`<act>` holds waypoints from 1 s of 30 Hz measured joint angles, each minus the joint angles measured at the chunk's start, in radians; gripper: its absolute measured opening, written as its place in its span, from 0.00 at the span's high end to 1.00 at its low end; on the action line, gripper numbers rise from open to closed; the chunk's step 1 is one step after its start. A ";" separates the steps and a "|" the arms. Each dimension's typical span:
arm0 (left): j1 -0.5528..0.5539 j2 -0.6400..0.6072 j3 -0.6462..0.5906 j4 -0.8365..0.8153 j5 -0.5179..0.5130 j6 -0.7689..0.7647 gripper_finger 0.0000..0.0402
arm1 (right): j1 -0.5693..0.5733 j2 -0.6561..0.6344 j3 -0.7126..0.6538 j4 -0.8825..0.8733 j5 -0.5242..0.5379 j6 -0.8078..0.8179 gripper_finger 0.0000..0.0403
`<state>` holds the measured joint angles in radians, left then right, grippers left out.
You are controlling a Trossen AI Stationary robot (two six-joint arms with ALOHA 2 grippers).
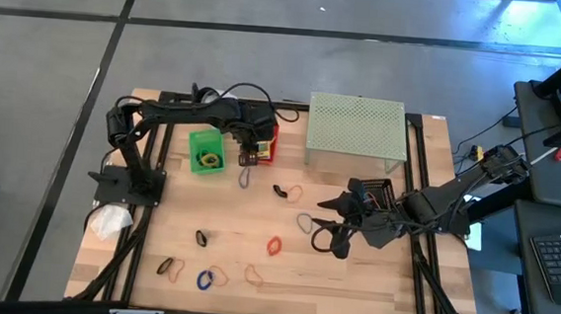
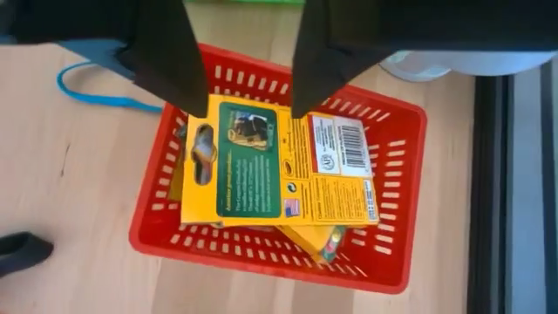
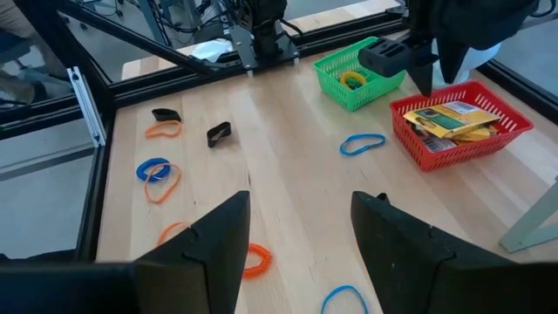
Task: Pick & Place Office Desk Supplies
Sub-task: Put the black rubber band into the black basket
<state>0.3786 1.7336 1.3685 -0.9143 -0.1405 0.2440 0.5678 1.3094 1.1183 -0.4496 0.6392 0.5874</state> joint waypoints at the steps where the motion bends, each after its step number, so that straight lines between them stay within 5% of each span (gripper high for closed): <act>1: -0.001 0.000 0.005 -0.005 0.003 0.007 0.57 | 0.000 0.000 0.000 0.000 0.000 0.000 0.50; 9: -0.091 -0.005 0.007 -0.004 0.116 0.031 0.43 | 0.000 0.000 0.000 0.000 -0.003 -0.019 0.50; 21: -0.354 0.083 0.008 0.416 0.010 0.168 0.43 | 0.000 0.000 0.000 0.024 -0.003 -0.021 0.50; 30: -0.400 0.247 0.007 0.383 -0.047 0.208 0.43 | 0.002 0.000 0.000 0.038 -0.026 -0.018 0.49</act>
<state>-0.0215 1.9802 1.3754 -0.5308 -0.1875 0.4516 0.5697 1.3094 1.1179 -0.4118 0.6129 0.5690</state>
